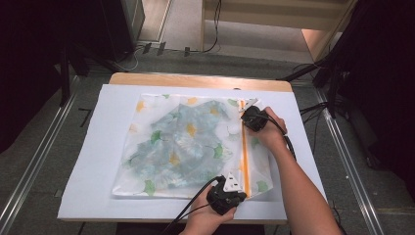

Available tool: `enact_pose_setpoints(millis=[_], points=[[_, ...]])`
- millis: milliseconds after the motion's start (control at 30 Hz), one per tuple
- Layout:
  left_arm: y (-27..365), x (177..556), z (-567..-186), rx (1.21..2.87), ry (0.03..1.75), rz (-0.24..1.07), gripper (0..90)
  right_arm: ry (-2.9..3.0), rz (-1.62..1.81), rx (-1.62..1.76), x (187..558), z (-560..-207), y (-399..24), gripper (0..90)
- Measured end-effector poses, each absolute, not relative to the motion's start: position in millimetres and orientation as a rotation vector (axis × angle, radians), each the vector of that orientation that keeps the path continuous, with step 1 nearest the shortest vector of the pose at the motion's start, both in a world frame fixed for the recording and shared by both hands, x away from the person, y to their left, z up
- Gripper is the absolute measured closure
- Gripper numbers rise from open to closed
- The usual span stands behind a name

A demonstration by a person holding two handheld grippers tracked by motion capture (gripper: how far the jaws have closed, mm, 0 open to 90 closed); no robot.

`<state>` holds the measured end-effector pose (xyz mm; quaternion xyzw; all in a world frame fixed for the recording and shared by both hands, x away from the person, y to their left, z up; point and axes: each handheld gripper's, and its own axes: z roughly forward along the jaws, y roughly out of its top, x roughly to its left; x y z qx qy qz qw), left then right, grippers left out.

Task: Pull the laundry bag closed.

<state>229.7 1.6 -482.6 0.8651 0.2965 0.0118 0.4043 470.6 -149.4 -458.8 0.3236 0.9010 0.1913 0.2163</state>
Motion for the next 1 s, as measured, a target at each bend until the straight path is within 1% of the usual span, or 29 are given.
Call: enact_pose_setpoints(millis=[1000], points=[[1.9,229.7,-483.1,2.173,0.761,0.018,90.0,2.462,0.445,0.953,525.5,-456.7,-135.6,90.0]])
